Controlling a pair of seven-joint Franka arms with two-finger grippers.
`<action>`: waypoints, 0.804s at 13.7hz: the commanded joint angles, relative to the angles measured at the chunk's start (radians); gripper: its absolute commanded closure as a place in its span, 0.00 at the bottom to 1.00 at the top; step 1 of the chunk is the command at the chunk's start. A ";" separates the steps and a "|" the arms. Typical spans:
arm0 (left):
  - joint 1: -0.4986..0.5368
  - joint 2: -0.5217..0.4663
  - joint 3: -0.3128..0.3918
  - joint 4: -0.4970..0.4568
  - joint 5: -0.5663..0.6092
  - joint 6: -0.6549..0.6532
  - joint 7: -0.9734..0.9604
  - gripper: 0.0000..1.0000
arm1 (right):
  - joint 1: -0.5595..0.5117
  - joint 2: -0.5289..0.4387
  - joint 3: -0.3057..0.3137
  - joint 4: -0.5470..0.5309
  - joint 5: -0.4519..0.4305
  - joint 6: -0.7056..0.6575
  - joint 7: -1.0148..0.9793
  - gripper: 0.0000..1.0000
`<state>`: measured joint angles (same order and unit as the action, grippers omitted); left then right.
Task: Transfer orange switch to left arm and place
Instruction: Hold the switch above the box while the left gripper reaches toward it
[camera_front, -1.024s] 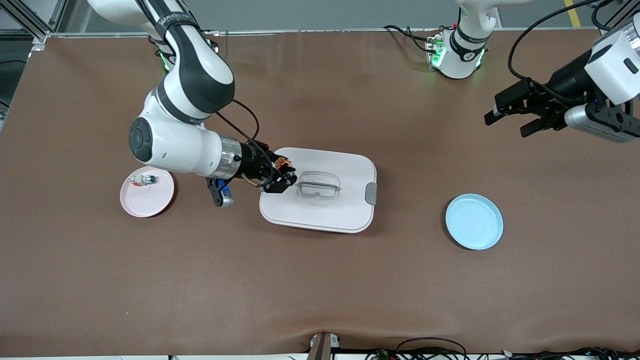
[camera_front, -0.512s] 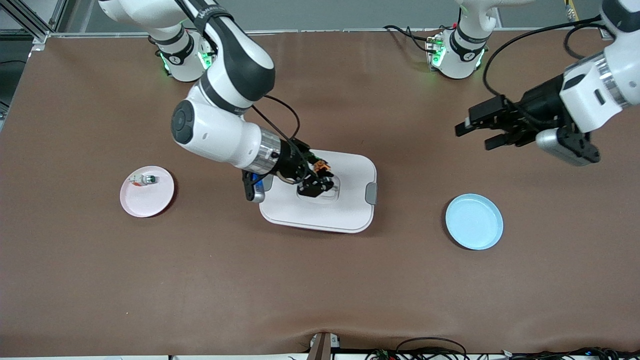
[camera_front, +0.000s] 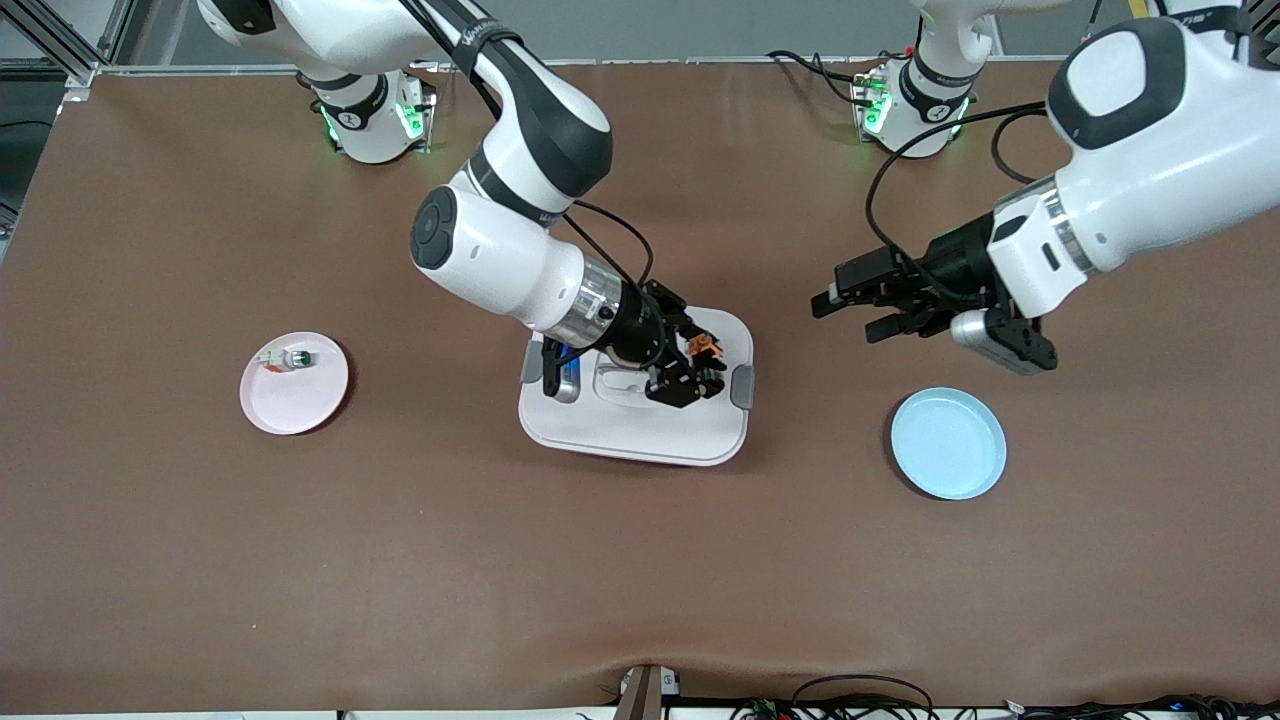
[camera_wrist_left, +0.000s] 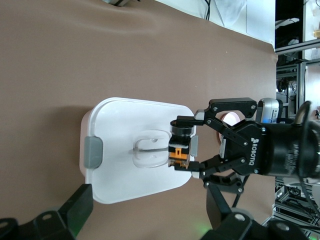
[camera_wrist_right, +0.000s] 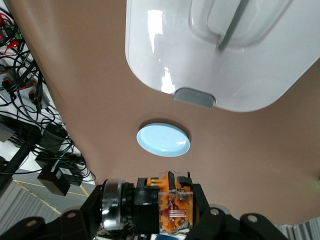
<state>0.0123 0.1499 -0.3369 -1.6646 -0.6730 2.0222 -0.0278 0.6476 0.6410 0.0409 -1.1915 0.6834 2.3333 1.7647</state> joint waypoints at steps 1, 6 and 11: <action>0.005 0.031 -0.027 -0.001 -0.031 0.052 0.072 0.00 | 0.026 0.046 -0.012 0.101 0.018 0.004 0.079 1.00; 0.003 0.071 -0.030 0.000 -0.068 0.090 0.183 0.00 | 0.066 0.046 -0.012 0.112 0.018 0.050 0.146 1.00; -0.020 0.092 -0.030 0.000 -0.071 0.116 0.218 0.00 | 0.081 0.048 -0.012 0.125 0.018 0.118 0.177 1.00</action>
<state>-0.0002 0.2398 -0.3616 -1.6657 -0.7203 2.1214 0.1662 0.7143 0.6635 0.0409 -1.1101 0.6834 2.4256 1.9167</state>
